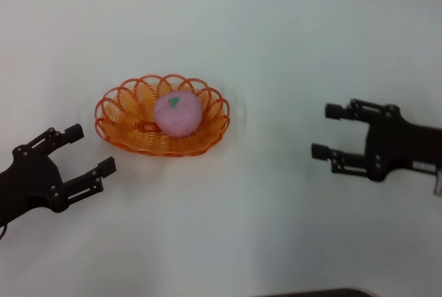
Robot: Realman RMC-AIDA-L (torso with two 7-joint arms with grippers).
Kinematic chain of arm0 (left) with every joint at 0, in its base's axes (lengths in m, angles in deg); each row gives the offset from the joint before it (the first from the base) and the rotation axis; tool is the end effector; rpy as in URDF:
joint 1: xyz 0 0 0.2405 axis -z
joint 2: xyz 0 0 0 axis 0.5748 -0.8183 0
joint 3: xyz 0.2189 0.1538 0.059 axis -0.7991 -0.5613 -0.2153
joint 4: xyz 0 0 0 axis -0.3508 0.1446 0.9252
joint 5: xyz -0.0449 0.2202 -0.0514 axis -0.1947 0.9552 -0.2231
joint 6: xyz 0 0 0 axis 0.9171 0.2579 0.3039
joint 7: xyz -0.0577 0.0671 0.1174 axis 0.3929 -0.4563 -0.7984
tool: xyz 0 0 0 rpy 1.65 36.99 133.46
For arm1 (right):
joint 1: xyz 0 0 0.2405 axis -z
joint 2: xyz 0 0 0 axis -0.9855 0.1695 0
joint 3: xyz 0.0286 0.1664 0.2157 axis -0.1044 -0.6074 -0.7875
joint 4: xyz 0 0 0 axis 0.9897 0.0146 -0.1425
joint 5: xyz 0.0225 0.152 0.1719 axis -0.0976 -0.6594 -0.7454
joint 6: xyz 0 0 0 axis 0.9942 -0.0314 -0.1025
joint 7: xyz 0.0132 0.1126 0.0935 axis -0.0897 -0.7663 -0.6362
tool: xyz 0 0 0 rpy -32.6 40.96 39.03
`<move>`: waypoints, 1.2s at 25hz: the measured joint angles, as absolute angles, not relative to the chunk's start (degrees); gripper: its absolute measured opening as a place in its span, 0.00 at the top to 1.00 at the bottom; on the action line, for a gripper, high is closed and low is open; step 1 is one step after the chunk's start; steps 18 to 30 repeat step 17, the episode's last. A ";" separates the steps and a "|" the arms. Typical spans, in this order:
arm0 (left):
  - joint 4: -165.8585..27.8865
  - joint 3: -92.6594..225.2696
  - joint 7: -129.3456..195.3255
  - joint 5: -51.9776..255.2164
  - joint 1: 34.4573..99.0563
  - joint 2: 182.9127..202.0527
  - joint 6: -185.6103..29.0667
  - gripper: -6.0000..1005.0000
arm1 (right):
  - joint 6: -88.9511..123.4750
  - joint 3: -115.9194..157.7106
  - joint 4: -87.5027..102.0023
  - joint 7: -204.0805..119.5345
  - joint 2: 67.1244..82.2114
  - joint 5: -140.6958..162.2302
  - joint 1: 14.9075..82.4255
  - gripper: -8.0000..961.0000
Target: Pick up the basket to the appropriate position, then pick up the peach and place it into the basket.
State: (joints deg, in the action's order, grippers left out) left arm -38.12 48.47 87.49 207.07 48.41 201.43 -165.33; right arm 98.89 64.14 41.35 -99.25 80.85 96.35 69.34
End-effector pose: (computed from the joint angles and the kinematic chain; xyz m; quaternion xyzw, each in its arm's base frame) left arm -0.3688 0.2349 -0.0305 -0.8956 -0.2319 -0.2921 0.2423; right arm 0.3536 0.2562 -0.0192 -0.9303 0.1773 0.2583 0.1910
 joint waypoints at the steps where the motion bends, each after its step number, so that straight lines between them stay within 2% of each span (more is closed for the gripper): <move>1: -38.15 48.35 87.46 207.23 48.41 201.43 -165.29 0.14 | 98.99 63.54 40.66 -97.61 80.84 96.56 69.96 0.18; 8: -39.42 48.13 87.36 208.17 48.67 201.41 -165.14 0.14 | 98.37 58.29 37.08 -93.58 80.74 101.74 70.30 0.18; 17: -39.68 47.30 87.39 209.02 48.96 201.34 -164.80 0.14 | 97.78 57.84 36.71 -93.36 80.53 105.63 64.71 0.18; 30: -39.68 47.30 87.39 209.02 48.96 201.34 -164.80 0.14 | 97.78 57.84 36.71 -93.36 80.53 105.63 64.71 0.18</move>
